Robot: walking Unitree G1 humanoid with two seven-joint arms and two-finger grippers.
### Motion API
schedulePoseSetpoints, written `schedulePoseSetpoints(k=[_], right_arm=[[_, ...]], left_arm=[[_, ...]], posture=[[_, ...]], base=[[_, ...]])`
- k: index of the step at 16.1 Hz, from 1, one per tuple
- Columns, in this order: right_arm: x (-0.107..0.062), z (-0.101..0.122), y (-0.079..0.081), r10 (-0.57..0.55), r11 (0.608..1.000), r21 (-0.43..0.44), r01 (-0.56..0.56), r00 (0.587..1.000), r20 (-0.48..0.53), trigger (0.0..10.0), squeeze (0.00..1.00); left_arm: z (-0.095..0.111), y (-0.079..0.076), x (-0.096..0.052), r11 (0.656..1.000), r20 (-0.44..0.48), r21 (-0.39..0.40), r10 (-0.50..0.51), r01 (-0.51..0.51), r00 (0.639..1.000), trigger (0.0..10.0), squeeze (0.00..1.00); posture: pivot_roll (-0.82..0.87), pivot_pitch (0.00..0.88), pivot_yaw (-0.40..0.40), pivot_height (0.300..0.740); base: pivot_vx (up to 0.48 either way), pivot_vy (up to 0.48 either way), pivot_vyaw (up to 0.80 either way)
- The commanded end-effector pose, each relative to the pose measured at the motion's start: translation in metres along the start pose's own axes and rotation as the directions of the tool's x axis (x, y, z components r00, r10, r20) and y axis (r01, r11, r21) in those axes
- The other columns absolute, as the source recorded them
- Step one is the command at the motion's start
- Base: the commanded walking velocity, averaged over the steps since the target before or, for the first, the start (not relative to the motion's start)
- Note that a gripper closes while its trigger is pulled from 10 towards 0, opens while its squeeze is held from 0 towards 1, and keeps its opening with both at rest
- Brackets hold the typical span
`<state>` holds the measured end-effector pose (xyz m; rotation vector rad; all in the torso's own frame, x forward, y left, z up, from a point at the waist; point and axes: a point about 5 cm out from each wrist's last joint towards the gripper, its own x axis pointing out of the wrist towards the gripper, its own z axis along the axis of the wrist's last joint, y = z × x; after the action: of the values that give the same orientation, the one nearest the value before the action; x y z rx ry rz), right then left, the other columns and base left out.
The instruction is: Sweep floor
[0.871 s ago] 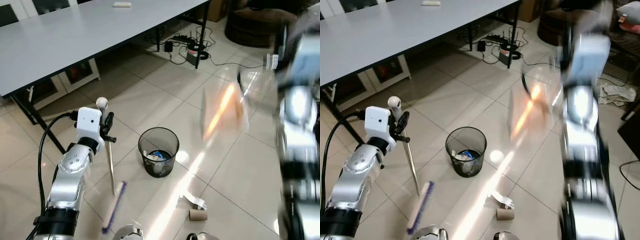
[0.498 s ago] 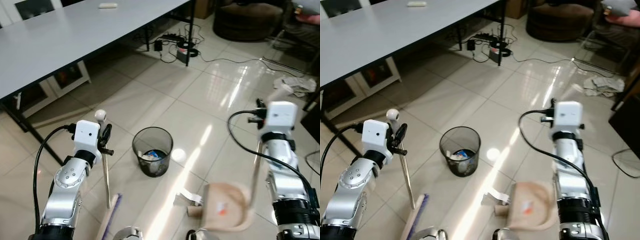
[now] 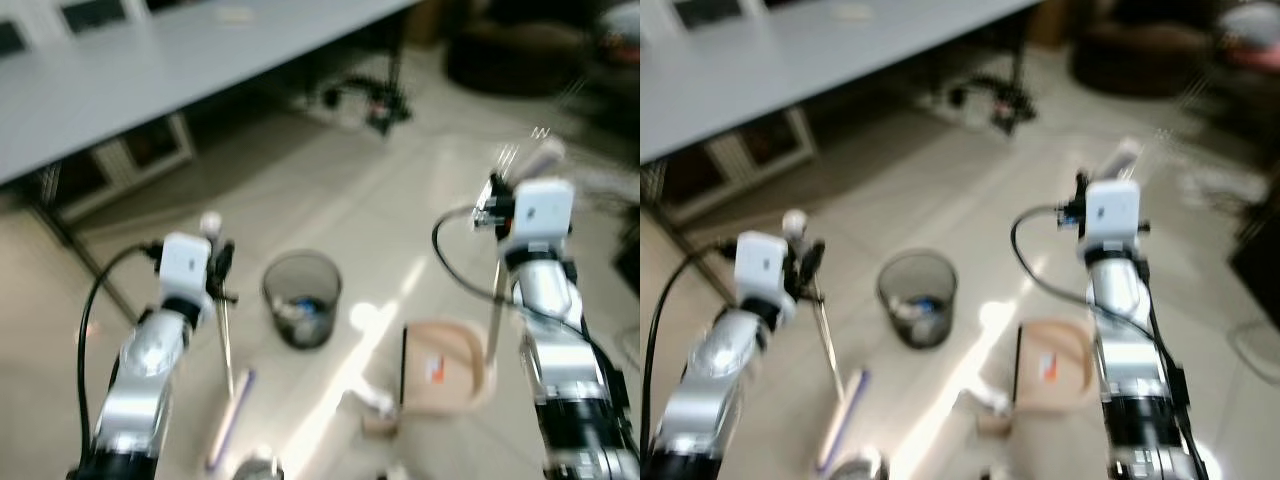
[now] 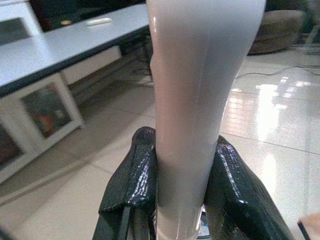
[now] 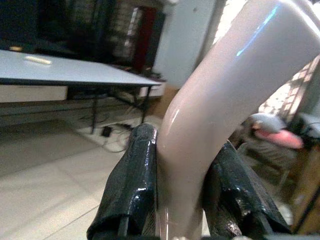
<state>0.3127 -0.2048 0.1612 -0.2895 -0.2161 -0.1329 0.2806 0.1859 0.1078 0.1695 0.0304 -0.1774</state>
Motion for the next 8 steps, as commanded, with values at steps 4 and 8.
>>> schedulePoseSetpoints(k=[4,8], right_arm=[[0.004,0.012,0.013,0.060,0.997,0.048,-0.062,0.997,0.040,10.0,0.00],[0.001,0.008,0.017,0.037,0.992,0.122,-0.040,0.999,0.021,10.0,0.00]], left_arm=[[0.009,0.005,0.009,0.997,0.030,0.050,0.049,-0.051,0.998,10.0,0.00],[0.019,-0.007,0.026,0.998,0.063,0.050,0.022,-0.025,0.998,10.0,0.00]], posture=[[0.03,0.057,0.041,0.740],[0.03,0.062,0.058,0.740]], base=[[0.000,-0.288,0.80],[0.000,-0.308,0.80]])
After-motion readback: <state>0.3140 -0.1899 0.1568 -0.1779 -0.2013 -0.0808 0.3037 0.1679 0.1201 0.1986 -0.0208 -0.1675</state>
